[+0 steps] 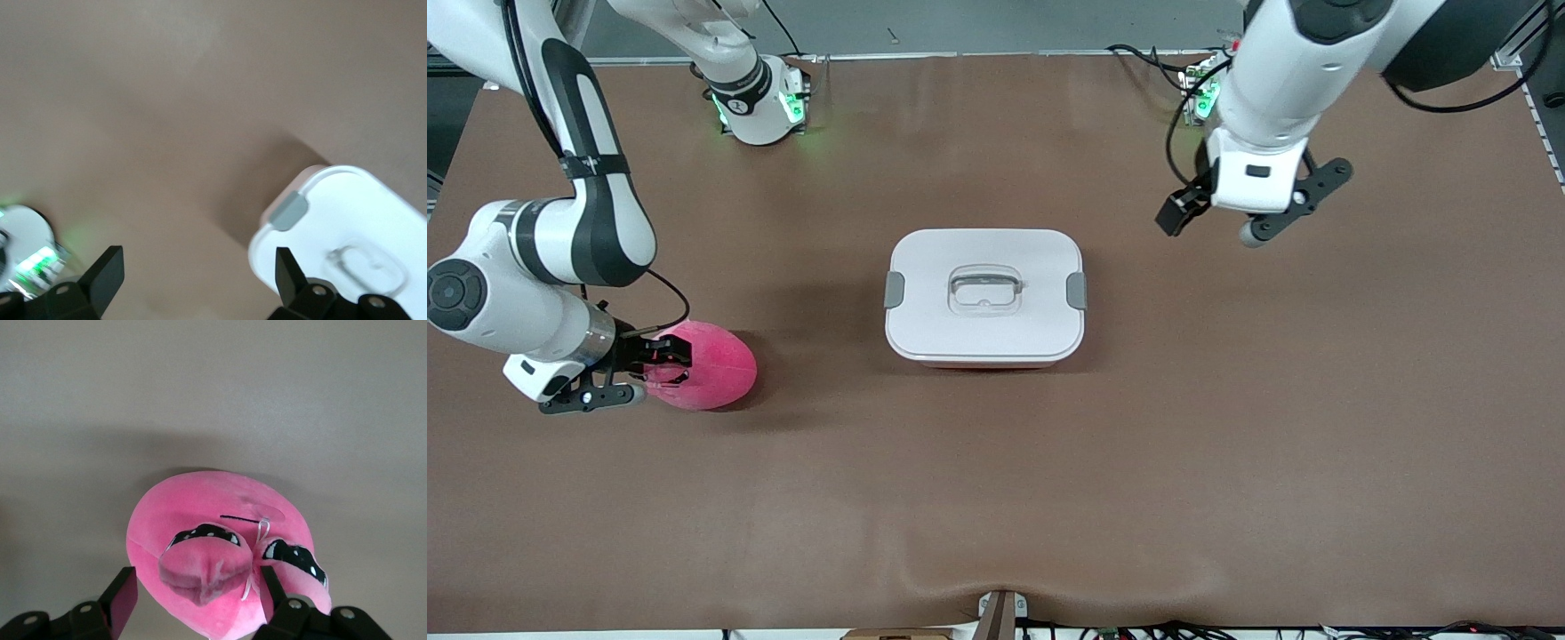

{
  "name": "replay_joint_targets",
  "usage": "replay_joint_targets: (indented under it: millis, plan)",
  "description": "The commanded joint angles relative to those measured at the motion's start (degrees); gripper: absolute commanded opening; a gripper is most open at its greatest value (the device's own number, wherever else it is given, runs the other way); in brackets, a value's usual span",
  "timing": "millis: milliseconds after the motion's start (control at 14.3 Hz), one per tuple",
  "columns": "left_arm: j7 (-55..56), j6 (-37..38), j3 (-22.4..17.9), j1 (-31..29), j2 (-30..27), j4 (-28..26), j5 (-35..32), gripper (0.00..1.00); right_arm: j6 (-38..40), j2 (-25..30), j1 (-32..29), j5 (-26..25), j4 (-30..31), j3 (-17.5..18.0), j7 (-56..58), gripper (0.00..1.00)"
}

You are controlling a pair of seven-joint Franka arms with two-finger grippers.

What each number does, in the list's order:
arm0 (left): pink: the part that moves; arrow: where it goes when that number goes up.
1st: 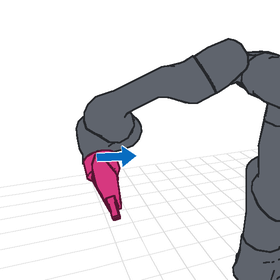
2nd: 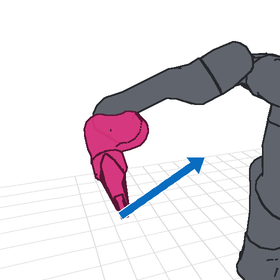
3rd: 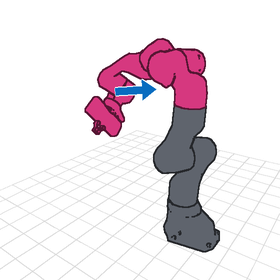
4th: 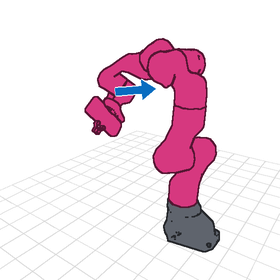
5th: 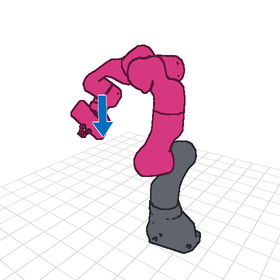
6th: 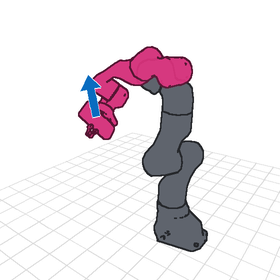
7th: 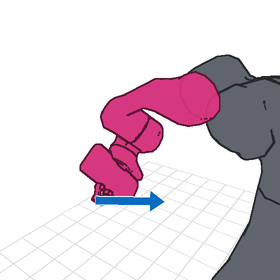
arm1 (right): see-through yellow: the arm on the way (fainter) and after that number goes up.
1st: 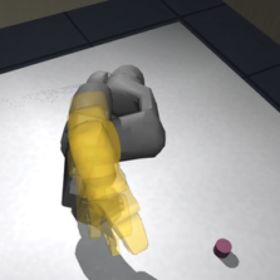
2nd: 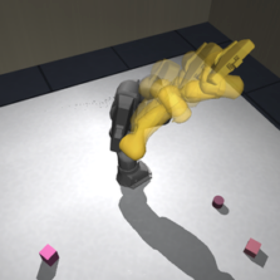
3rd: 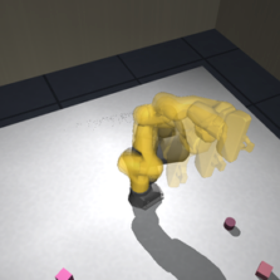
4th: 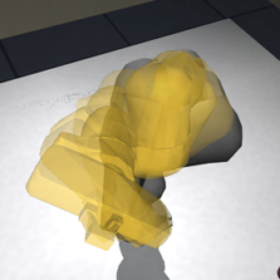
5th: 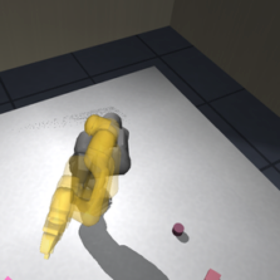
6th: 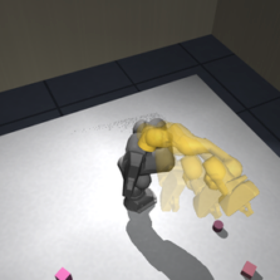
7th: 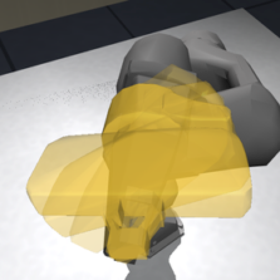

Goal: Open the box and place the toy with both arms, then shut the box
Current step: 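Grasp the pink plush with the right gripper while the left gripper reaches the lid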

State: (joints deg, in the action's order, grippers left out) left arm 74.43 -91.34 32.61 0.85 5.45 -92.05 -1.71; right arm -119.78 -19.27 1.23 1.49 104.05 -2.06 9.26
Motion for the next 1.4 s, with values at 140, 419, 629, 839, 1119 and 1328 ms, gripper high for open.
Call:
replay_joint_targets:
  millis: [140,419,629,839,1119,1328]
  plan:
    - [19.58,-6.47,4.73,0.29,3.68,-1.29,0.21,1.00,-0.28,0.90,0.71,1.14,0.10,-0.22,-0.64,0.49]
    - [35.40,-15.33,4.74,4.06,7.20,-2.60,-0.75,1.00,-0.37,0.90,0.89,1.14,-0.17,-0.22,-0.74,0.19]
    - [44.02,-19.83,4.65,6.96,9.66,-2.61,-1.63,1.00,0.07,0.90,0.80,1.14,-0.52,-0.22,-0.82,0.09]
    - [55.17,-23.17,4.65,11.00,13.08,-2.43,-7.59,1.00,0.16,1.07,0.62,1.14,-0.78,-0.22,-0.65,0.00]
    - [70.11,-25.29,4.65,16.27,18.09,-1.55,-17.78,1.00,3.75,1.34,0.62,0.71,-2.71,-0.22,-0.03,0.00]
    - [79.87,-28.09,4.65,19.44,21.08,-1.02,-24.38,1.00,7.79,1.69,0.36,0.53,-5.69,-0.40,4.69,0.00]
